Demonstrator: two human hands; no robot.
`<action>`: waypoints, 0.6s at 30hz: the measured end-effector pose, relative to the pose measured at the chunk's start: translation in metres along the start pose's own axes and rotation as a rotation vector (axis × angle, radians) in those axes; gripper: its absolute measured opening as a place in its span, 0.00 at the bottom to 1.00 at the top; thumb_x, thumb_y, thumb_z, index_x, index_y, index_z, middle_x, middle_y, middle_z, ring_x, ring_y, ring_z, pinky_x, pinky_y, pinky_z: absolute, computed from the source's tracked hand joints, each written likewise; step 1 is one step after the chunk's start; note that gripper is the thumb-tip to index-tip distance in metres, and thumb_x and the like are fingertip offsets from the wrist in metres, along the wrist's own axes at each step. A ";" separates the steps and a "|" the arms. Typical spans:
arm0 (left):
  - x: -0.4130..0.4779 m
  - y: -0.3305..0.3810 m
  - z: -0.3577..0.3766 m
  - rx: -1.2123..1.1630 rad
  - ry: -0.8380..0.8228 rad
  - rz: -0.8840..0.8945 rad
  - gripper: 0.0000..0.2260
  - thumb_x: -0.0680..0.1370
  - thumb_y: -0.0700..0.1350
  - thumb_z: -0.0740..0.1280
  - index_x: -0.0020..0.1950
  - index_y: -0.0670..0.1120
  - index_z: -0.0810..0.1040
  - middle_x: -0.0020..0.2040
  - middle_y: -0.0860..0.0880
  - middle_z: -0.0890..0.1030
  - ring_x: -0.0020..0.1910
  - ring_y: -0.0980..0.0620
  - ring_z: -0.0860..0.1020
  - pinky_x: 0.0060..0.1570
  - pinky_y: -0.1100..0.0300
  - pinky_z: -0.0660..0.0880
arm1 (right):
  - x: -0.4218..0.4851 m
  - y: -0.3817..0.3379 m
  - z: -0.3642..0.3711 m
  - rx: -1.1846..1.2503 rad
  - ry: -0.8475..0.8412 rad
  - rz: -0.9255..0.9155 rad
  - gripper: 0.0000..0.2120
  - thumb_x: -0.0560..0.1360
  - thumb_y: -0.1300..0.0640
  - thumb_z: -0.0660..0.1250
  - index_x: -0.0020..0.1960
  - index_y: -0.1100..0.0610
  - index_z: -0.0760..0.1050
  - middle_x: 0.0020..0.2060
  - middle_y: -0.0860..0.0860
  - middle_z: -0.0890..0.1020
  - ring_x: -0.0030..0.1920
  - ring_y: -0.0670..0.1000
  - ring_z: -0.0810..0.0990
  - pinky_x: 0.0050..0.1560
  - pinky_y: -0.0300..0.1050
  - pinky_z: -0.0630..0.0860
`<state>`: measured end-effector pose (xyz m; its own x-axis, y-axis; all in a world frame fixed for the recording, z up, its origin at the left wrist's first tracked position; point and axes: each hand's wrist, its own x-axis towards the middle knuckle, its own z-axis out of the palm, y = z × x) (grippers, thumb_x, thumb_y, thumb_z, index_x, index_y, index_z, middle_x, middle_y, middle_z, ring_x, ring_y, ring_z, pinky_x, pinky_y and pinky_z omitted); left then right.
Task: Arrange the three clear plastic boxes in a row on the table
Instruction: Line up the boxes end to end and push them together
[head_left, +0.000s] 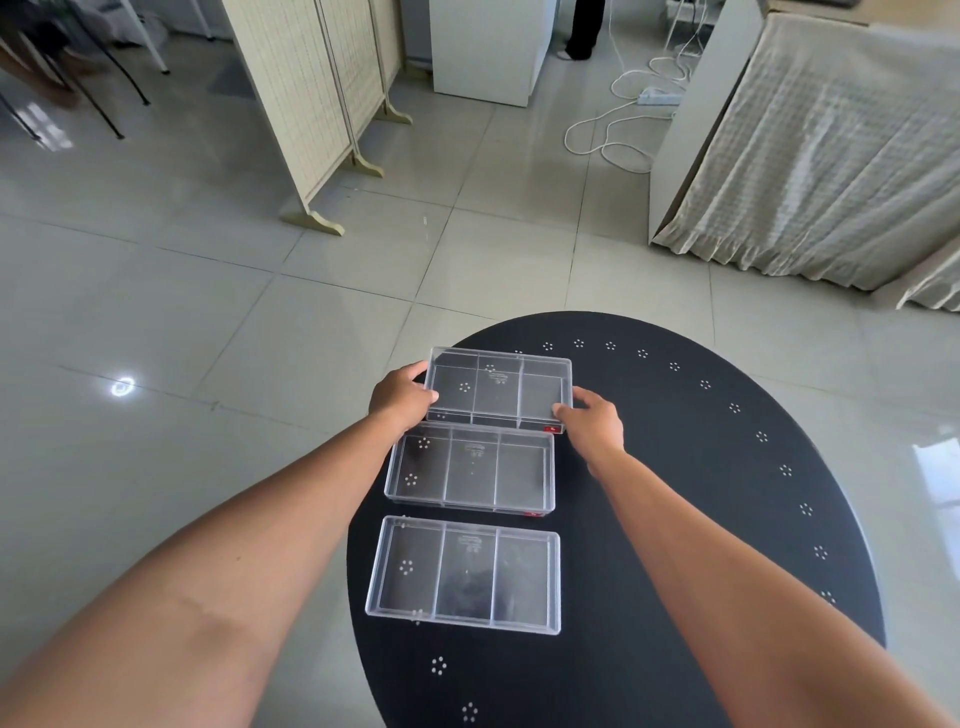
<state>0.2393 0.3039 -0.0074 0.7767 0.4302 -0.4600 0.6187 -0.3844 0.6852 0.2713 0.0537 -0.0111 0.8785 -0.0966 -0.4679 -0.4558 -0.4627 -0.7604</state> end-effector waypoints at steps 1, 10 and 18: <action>0.000 0.000 0.000 0.002 0.002 0.001 0.27 0.76 0.42 0.67 0.74 0.54 0.69 0.62 0.47 0.80 0.59 0.47 0.79 0.56 0.60 0.71 | 0.000 -0.001 0.000 -0.004 -0.003 -0.004 0.21 0.76 0.56 0.67 0.68 0.50 0.76 0.49 0.47 0.83 0.47 0.50 0.81 0.44 0.42 0.72; -0.005 0.002 0.000 0.039 0.007 0.019 0.27 0.77 0.42 0.66 0.75 0.53 0.68 0.56 0.49 0.80 0.50 0.50 0.77 0.52 0.60 0.70 | -0.004 -0.002 -0.001 -0.027 -0.001 0.014 0.24 0.76 0.53 0.67 0.72 0.53 0.72 0.50 0.48 0.82 0.51 0.51 0.80 0.49 0.44 0.72; -0.024 -0.021 -0.013 0.000 0.034 -0.065 0.28 0.77 0.51 0.66 0.76 0.46 0.66 0.75 0.45 0.70 0.72 0.44 0.70 0.70 0.50 0.68 | -0.029 0.010 -0.006 -0.016 0.015 0.079 0.37 0.75 0.45 0.70 0.78 0.59 0.62 0.73 0.54 0.72 0.72 0.56 0.71 0.66 0.49 0.69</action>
<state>0.2064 0.3119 -0.0034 0.7307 0.4818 -0.4836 0.6674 -0.3553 0.6545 0.2425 0.0465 -0.0029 0.8422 -0.1465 -0.5189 -0.5213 -0.4668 -0.7143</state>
